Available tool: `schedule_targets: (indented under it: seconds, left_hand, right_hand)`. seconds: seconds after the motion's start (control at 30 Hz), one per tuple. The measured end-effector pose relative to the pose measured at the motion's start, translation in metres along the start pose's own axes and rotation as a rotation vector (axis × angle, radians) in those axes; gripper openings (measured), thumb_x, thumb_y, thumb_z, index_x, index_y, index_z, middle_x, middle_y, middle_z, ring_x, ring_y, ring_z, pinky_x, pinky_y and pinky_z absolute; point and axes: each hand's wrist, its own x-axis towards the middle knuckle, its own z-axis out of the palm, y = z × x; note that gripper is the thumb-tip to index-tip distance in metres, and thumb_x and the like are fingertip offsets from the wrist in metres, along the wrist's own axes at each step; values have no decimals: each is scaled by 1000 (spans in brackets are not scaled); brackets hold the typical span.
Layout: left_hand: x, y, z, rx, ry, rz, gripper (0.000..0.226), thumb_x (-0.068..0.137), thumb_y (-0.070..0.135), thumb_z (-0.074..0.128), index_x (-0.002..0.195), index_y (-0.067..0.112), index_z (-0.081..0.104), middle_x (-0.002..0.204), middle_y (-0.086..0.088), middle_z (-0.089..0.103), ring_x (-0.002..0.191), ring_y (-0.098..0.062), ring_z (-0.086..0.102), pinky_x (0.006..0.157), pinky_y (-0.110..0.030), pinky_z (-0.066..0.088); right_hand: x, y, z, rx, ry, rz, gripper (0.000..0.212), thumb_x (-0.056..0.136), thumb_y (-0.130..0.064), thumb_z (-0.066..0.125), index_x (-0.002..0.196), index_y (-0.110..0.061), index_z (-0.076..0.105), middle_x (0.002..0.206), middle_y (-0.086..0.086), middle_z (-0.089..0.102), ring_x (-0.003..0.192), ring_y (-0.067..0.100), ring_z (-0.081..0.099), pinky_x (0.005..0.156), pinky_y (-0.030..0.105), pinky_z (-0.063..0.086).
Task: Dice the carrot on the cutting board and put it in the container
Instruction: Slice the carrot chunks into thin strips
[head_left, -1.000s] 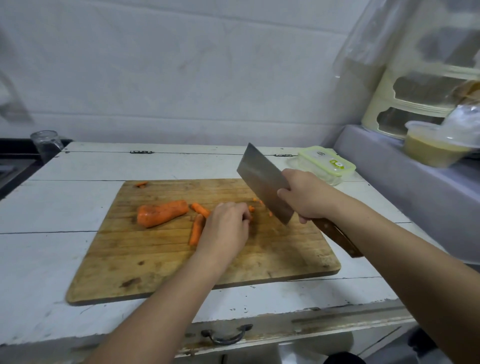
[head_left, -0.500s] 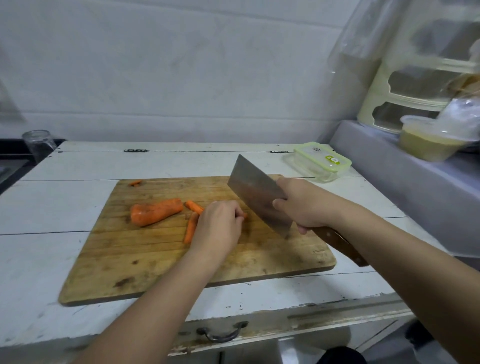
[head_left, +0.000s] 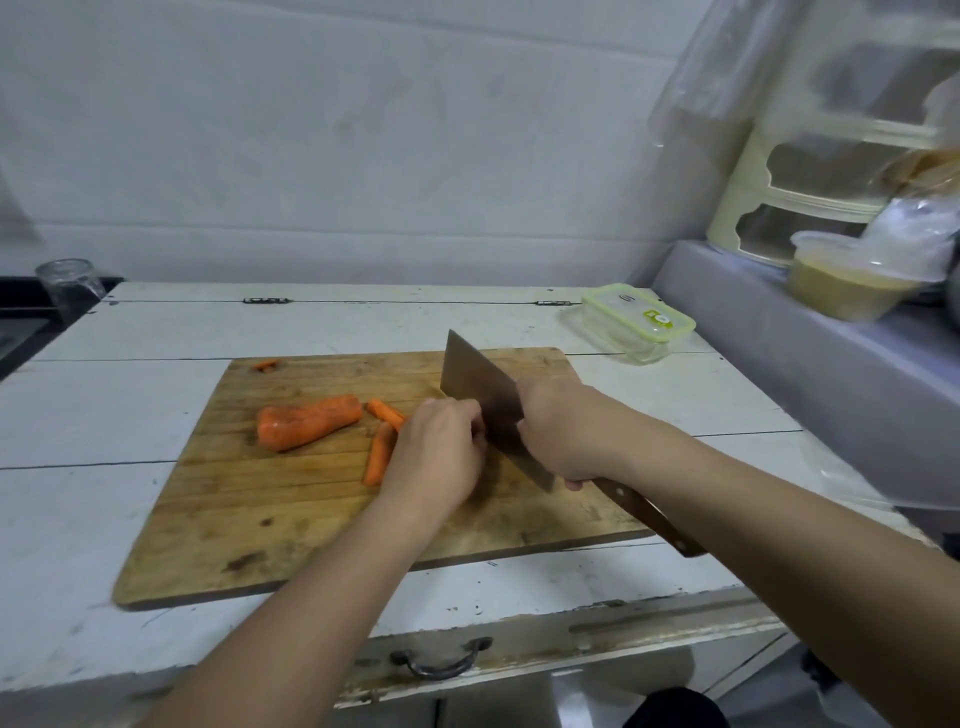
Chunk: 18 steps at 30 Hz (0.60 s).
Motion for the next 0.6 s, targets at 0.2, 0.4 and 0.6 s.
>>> schedule_targets:
  seconds: [0.2, 0.4, 0.6]
  left_hand:
    - [-4, 2, -3, 32, 9, 26, 12, 99, 19, 61, 97, 18, 72, 98, -2, 68, 98, -22, 58, 82, -37, 51]
    - [3, -5, -32, -36, 7, 12, 7, 96, 23, 66, 99, 23, 73, 99, 0, 74, 98, -25, 66, 85, -37, 52]
    - [5, -56, -80, -27, 106, -136, 13, 97, 17, 62, 103, 24, 72, 101, 7, 71, 99, -17, 63, 85, -35, 52]
  right_hand:
    - [22, 6, -6, 216, 9, -78, 8, 101, -13, 46, 107, -18, 49, 75, 9, 69, 42, 19, 64, 40, 23, 44]
    - [8, 43, -16, 385, 90, 37, 8, 102, -21, 46, 102, -14, 49, 39, 0, 56, 34, 19, 54, 45, 24, 44]
    - [-2, 14, -2, 398, -14, -70, 14, 103, -20, 41, 113, -19, 51, 58, 13, 68, 40, 21, 59, 43, 23, 48]
